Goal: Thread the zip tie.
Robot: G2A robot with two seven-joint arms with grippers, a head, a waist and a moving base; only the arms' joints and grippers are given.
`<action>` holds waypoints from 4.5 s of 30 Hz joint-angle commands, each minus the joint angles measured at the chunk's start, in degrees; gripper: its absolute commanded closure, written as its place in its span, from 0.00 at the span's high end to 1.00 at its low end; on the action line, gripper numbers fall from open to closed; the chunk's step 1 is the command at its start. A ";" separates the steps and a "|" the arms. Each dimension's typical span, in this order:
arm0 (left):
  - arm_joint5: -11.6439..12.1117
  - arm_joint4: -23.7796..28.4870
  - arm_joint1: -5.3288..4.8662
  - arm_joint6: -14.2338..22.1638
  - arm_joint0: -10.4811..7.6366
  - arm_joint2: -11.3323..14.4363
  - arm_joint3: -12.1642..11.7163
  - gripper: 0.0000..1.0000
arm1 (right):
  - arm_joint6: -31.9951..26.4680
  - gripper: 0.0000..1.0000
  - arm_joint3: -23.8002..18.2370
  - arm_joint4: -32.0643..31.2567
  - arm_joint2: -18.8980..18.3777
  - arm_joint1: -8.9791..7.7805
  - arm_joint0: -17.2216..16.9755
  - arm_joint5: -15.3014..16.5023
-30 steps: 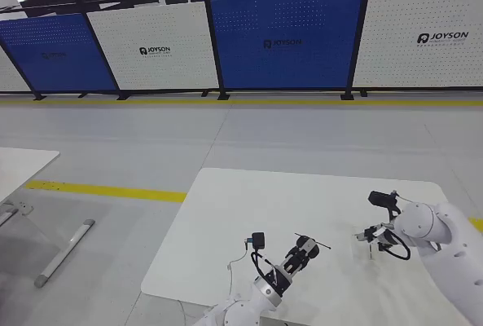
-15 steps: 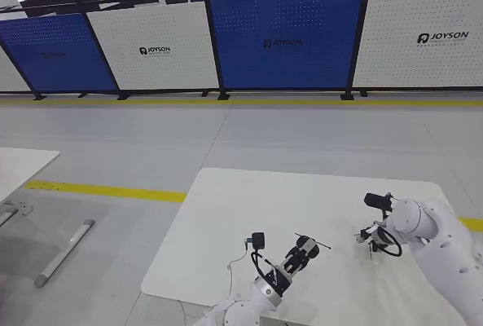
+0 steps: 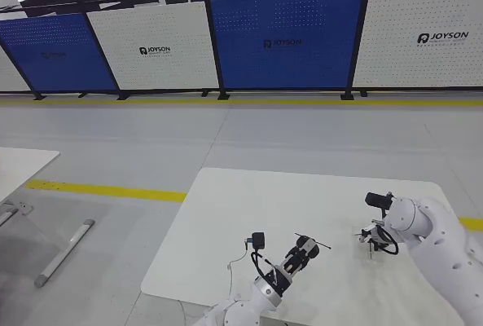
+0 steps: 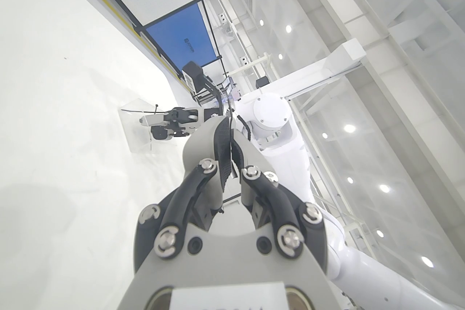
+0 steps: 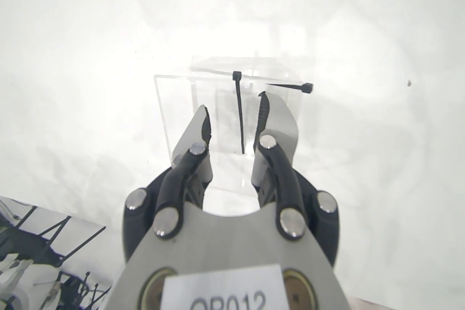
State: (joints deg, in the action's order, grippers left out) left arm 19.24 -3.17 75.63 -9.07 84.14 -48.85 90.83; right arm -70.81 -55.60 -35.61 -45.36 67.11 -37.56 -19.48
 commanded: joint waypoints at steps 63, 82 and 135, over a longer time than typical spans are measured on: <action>0.00 0.00 0.00 0.00 0.00 0.00 0.00 0.00 | 9.58 0.00 -30.95 -2.64 -27.72 -4.48 -26.38 3.53; 0.00 0.00 0.00 0.00 0.00 0.00 0.00 0.00 | 32.26 0.00 -46.05 9.57 -43.05 -5.61 -46.82 16.97; -7.58 -17.09 1.78 -15.93 -1.28 4.33 -1.29 0.00 | 58.53 0.00 -46.91 26.48 -39.41 -3.22 -63.13 35.38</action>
State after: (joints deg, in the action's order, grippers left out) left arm 11.67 -20.58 77.43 -25.19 82.86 -44.49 89.54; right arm -12.32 -102.53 -9.11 -84.80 63.89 -100.73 15.95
